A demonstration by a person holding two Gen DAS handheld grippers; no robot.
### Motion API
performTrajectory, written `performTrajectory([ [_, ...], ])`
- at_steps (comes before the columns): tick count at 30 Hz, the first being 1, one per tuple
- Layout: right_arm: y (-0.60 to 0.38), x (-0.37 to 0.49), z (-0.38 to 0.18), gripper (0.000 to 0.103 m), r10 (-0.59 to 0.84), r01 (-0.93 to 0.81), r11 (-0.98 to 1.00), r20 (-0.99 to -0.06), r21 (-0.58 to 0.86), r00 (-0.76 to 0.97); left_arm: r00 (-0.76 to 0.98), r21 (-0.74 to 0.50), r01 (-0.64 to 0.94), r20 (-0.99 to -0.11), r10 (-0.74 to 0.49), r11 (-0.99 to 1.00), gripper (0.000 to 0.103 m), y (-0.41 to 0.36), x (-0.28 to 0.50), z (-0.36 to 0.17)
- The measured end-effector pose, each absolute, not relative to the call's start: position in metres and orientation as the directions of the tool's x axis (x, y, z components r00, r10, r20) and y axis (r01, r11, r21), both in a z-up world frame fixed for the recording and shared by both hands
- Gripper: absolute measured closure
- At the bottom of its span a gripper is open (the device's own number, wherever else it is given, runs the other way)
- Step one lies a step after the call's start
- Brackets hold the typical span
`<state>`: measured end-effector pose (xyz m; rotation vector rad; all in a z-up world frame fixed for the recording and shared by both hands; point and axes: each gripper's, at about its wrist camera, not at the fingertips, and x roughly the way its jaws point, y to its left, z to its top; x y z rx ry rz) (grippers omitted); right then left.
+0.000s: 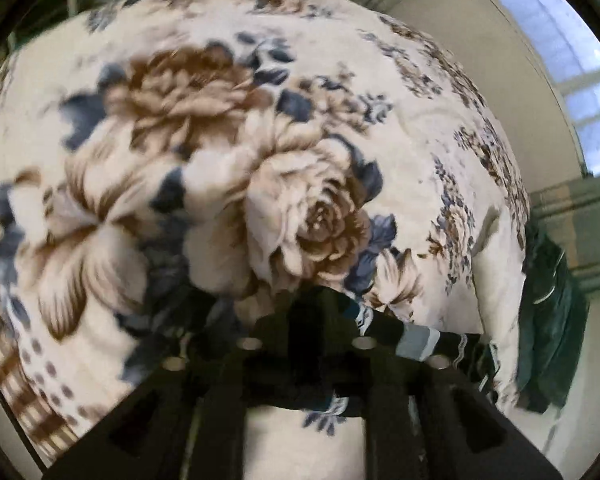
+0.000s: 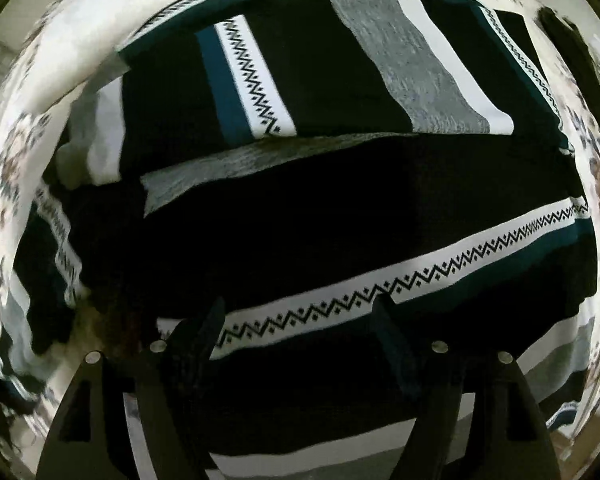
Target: Fold small clothes
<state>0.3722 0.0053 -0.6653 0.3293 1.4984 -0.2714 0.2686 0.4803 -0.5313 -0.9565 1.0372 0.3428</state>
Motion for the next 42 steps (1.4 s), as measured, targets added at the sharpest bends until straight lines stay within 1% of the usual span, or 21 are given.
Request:
performTrajectory([
  [1, 0.002, 0.375, -0.665, 0.023, 0.01, 0.38, 0.924, -0.998, 0.031, 0.057, 0.499, -0.51, -0.662, -0.847, -0.184, 0.549, 0.054, 0.477, 0.263, -0.533],
  [2, 0.001, 0.377, -0.664, 0.014, -0.012, 0.381, 0.924, -0.998, 0.013, 0.063, 0.5, -0.516, -0.675, -0.846, -0.187, 0.527, 0.037, 0.476, 0.253, -0.535],
  [3, -0.002, 0.38, -0.662, 0.008, -0.048, 0.379, 0.925, -0.996, -0.015, 0.078, 0.502, -0.522, -0.695, -0.845, -0.186, 0.495, 0.035, 0.473, 0.236, -0.534],
  [4, -0.004, 0.381, -0.66, 0.007, -0.071, 0.376, 0.926, -0.993, -0.032, 0.09, 0.509, -0.534, -0.705, -0.839, -0.192, 0.467, 0.035, 0.47, 0.224, -0.535],
  [6, -0.011, 0.386, -0.655, 0.006, -0.139, 0.364, 0.927, -0.983, -0.087, 0.117, 0.501, -0.542, -0.74, -0.839, -0.21, 0.4, 0.035, 0.461, 0.2, -0.539],
  [9, -0.023, 0.393, -0.651, 0.006, -0.188, 0.364, 0.923, -0.972, -0.125, 0.142, 0.511, -0.57, -0.769, -0.82, -0.258, 0.288, 0.035, 0.441, 0.177, -0.549],
  [12, -0.015, 0.403, -0.655, 0.006, -0.2, 0.368, 0.92, -0.968, -0.133, 0.152, 0.547, -0.624, -0.76, -0.765, -0.34, 0.182, 0.035, 0.421, 0.184, -0.573],
  [14, -0.022, 0.407, -0.654, 0.006, -0.208, 0.378, 0.916, -0.966, -0.137, 0.153, 0.569, -0.643, -0.755, -0.739, -0.361, 0.127, 0.035, 0.415, 0.199, -0.593],
  [16, -0.029, 0.407, -0.655, 0.006, -0.23, 0.389, 0.907, -0.962, -0.158, 0.145, 0.567, -0.632, -0.768, -0.745, -0.353, 0.1, 0.035, 0.414, 0.215, -0.607],
  [17, -0.032, 0.408, -0.656, 0.006, -0.244, 0.392, 0.904, -0.959, -0.172, 0.142, 0.556, -0.616, -0.78, -0.763, -0.332, 0.11, 0.037, 0.414, 0.224, -0.61],
  [19, -0.035, 0.406, -0.651, 0.006, -0.301, 0.383, 0.895, -0.944, -0.23, 0.138, 0.515, -0.564, -0.798, -0.821, -0.246, 0.213, 0.039, 0.413, 0.244, -0.599],
  [20, -0.037, 0.406, -0.649, 0.006, -0.333, 0.37, 0.891, -0.933, -0.262, 0.14, 0.493, -0.53, -0.795, -0.848, -0.195, 0.294, 0.066, 0.411, 0.255, -0.588],
  [21, -0.041, 0.407, -0.648, 0.006, -0.363, 0.351, 0.889, -0.92, -0.294, 0.148, 0.448, -0.46, -0.79, -0.885, -0.13, 0.406, 0.087, 0.405, 0.268, -0.575],
  [22, -0.04, 0.406, -0.645, 0.006, -0.379, 0.337, 0.888, -0.913, -0.312, 0.154, 0.424, -0.41, -0.775, -0.902, -0.086, 0.481, 0.098, 0.4, 0.278, -0.565],
  [24, -0.047, 0.408, -0.644, 0.006, -0.396, 0.307, 0.891, -0.903, -0.335, 0.166, 0.425, -0.348, -0.732, -0.905, -0.008, 0.586, 0.098, 0.389, 0.293, -0.543],
  [27, -0.056, 0.408, -0.641, 0.006, -0.383, 0.287, 0.901, -0.908, -0.325, 0.172, 0.437, -0.273, -0.667, -0.897, 0.068, 0.694, 0.099, 0.369, 0.315, -0.512],
  [29, -0.065, 0.408, -0.64, 0.006, -0.354, 0.276, 0.914, -0.918, -0.299, 0.177, 0.455, -0.22, -0.61, -0.884, 0.108, 0.761, 0.099, 0.35, 0.33, -0.49],
  [32, -0.08, 0.408, -0.637, 0.006, -0.298, 0.266, 0.933, -0.936, -0.243, 0.189, 0.5, -0.124, -0.481, -0.852, 0.156, 0.868, 0.099, 0.297, 0.355, -0.447],
  [35, -0.102, 0.409, -0.633, 0.006, -0.232, 0.275, 0.946, -0.953, -0.174, 0.197, 0.54, -0.074, -0.36, -0.83, 0.143, 0.93, 0.099, 0.243, 0.371, -0.422],
  [38, -0.129, 0.409, -0.63, 0.006, -0.168, 0.295, 0.95, -0.964, -0.102, 0.206, 0.557, -0.063, -0.245, -0.826, 0.087, 0.967, 0.099, 0.176, 0.388, -0.405],
  [42, -0.184, 0.406, -0.629, 0.006, -0.086, 0.364, 0.931, -0.977, -0.008, 0.197, 0.556, -0.079, -0.084, -0.831, -0.019, 0.993, 0.099, 0.069, 0.408, -0.394],
])
